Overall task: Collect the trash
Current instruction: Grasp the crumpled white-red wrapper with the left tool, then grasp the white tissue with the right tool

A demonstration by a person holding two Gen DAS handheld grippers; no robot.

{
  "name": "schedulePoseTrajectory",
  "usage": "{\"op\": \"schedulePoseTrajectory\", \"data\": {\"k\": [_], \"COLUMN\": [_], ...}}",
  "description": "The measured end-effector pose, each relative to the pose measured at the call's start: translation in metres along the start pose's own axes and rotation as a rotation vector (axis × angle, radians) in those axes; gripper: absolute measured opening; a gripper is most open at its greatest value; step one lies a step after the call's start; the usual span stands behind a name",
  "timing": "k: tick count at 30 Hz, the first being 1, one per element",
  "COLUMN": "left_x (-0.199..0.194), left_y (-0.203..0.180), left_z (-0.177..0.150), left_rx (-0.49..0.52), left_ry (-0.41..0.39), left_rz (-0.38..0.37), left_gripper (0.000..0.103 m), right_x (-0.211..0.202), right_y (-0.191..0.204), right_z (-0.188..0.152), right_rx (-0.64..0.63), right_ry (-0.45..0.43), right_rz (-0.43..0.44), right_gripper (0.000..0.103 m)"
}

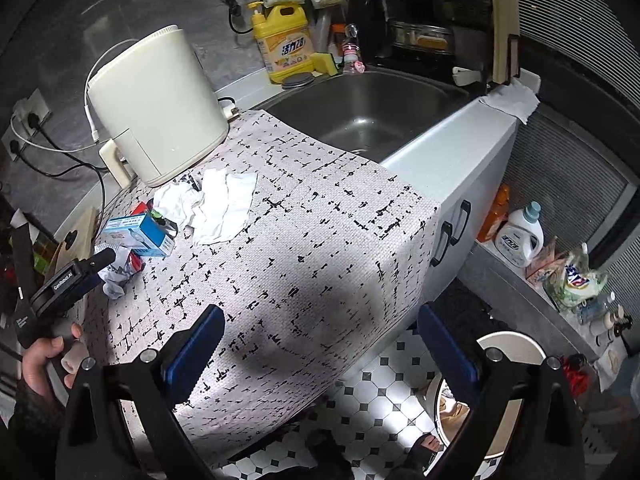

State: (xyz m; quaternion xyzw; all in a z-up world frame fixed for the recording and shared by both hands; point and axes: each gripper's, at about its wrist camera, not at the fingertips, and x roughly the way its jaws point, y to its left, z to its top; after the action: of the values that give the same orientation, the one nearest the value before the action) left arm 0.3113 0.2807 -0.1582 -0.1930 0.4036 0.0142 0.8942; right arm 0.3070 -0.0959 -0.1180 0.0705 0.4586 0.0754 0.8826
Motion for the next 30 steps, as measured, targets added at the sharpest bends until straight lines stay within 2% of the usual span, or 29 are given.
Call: {"op": "schedulePoseTrajectory", "data": {"k": [2,4,5,6,9,15,20,26,30], "left_x": [0.003,0.007,0.008,0.008,0.002,-0.019,-0.041,-0.063,-0.079], "left_y": [0.003,0.006,0.007,0.008,0.006,0.011,0.015,0.018,0.024], "left_z": [0.000,-0.001,-0.002,-0.004,-0.010,-0.016,-0.014,-0.010,-0.015], "left_rx": [0.003,-0.008,-0.014,-0.020,-0.012,-0.047,-0.104,-0.163,-0.201], "left_ry": [0.006,0.025,0.032,0.036,0.016,-0.023,-0.077,-0.133,-0.163], "left_rz": [-0.005,-0.019,-0.023,-0.032,-0.044,-0.028,0.035,0.117,0.177], "left_gripper": [0.087,0.062,0.055,0.044,0.036,0.035,0.035,0.035,0.035], "right_x": [-0.001,-0.001,-0.001,-0.001,0.004,0.035,0.059,0.080,0.098], "right_y": [0.005,0.009,0.011,0.012,0.017,0.042,0.072,0.097,0.111], "right_z": [-0.003,-0.005,-0.005,-0.005,0.001,0.024,0.049,0.078,0.089], "right_rx": [0.001,-0.004,-0.008,-0.011,-0.018,-0.083,-0.164,-0.241,-0.284], "right_ry": [0.003,0.008,0.010,0.011,0.010,0.034,0.058,0.075,0.110], "right_rz": [-0.011,-0.019,-0.021,-0.021,-0.009,0.074,0.184,0.301,0.364], "right_gripper": [0.094,0.094,0.094,0.094,0.093,0.086,0.069,0.057,0.054]}}
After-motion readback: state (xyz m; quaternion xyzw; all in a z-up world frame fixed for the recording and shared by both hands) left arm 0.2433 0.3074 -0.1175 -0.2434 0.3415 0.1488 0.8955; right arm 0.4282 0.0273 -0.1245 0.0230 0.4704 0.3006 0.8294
